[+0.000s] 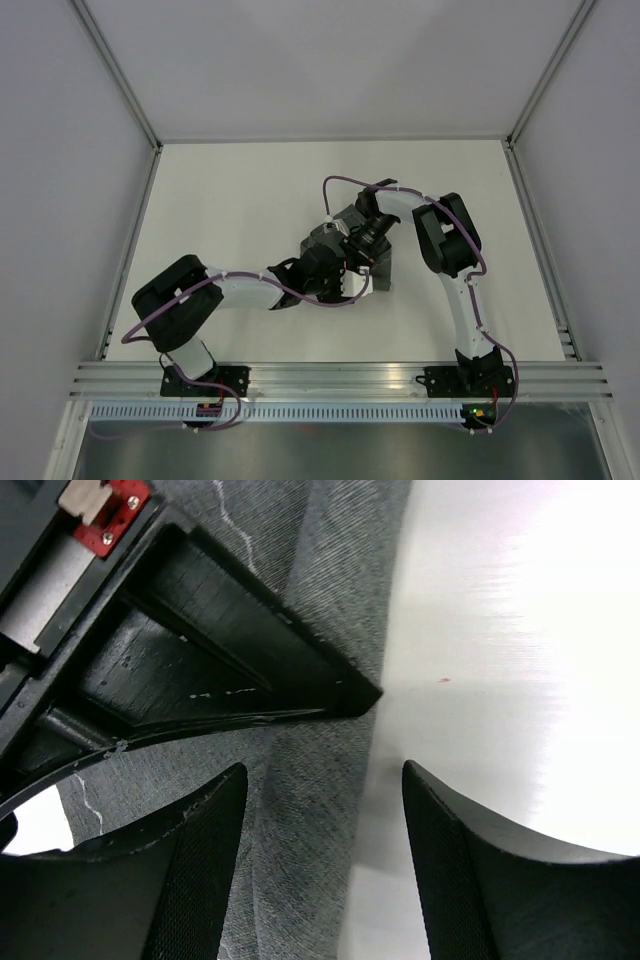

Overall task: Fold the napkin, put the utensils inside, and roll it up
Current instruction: Roll the napkin with the utensil

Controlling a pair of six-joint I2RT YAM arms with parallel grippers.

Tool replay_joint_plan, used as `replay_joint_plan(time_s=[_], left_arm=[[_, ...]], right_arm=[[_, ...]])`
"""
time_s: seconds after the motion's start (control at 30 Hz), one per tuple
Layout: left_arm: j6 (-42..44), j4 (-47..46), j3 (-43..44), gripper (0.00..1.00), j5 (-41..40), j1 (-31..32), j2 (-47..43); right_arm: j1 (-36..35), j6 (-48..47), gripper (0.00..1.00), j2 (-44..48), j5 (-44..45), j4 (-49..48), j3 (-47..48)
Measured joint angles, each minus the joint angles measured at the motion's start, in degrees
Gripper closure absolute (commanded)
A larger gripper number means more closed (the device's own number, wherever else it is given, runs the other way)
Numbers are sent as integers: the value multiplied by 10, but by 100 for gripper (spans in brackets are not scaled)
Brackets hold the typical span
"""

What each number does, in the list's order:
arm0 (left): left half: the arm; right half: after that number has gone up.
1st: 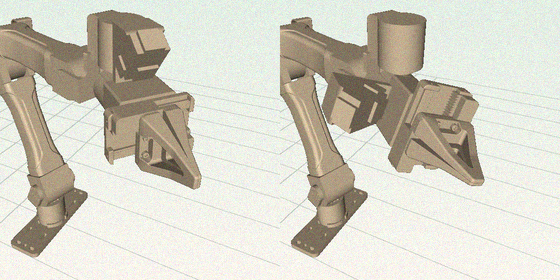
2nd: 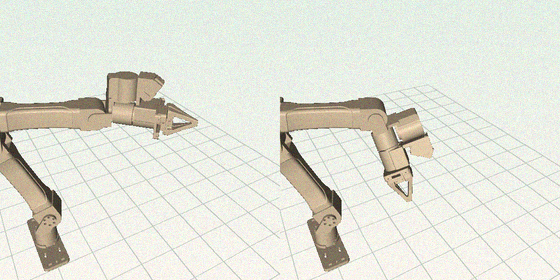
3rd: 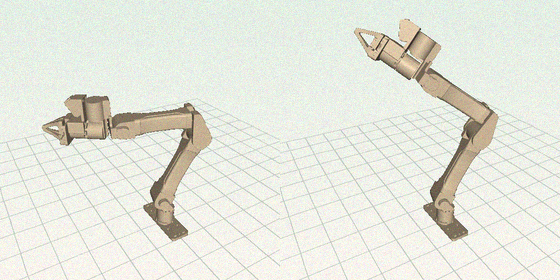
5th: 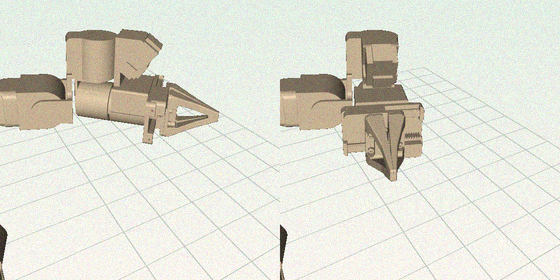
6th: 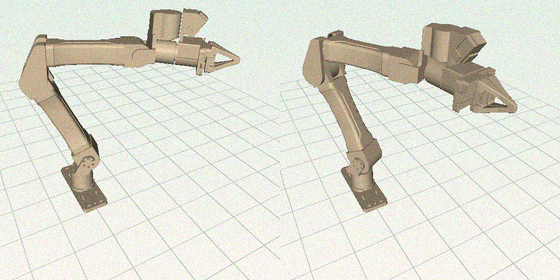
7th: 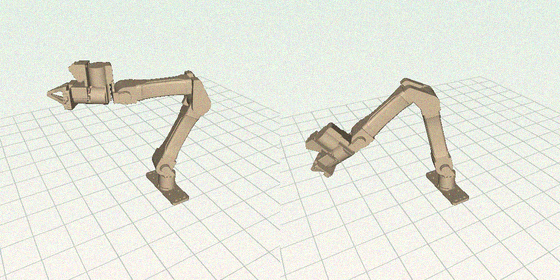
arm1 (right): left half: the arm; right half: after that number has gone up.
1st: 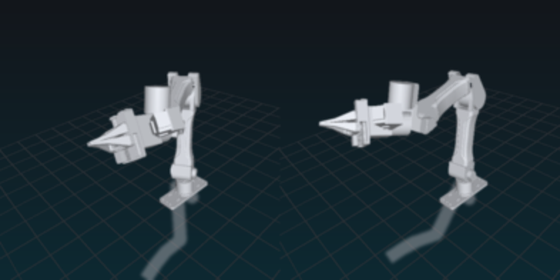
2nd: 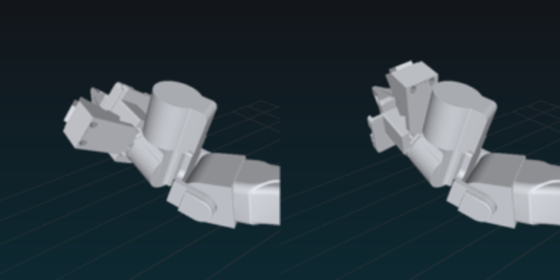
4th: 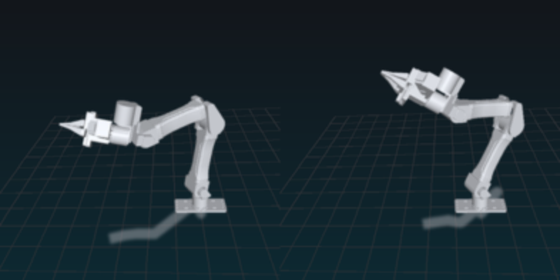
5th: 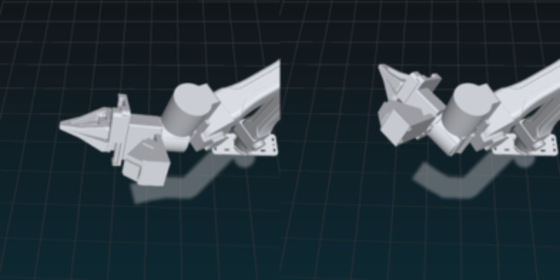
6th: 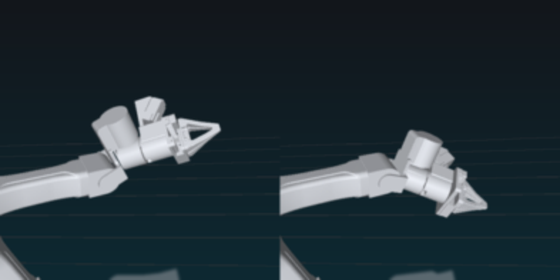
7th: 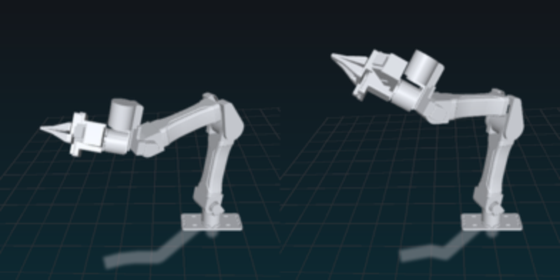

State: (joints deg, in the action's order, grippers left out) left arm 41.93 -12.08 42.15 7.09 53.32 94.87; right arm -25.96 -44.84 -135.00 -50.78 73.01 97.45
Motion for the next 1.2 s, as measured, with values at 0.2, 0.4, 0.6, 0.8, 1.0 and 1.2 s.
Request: replay_joint_plan(time_s=[0.2,0.4,0.6,0.8,1.0,1.2], left_arm=[[-12,-2,18,53,6,-12,22],[-22,34,45,77,24,-14,37],[-26,113,105,93,54,-19,59],[-38,147,129,98,100,-35,68],[-67,163,147,98,143,-50,81],[-99,193,170,98,197,-63,94]], right_arm=[[2,0,99,-3,-4,3,2],[7,0,99,-7,-7,10,3],[14,-7,83,-9,-3,21,3],[24,2,55,2,-11,16,-10],[35,35,52,41,10,-24,-25],[83,100,51,99,19,-130,-32]])
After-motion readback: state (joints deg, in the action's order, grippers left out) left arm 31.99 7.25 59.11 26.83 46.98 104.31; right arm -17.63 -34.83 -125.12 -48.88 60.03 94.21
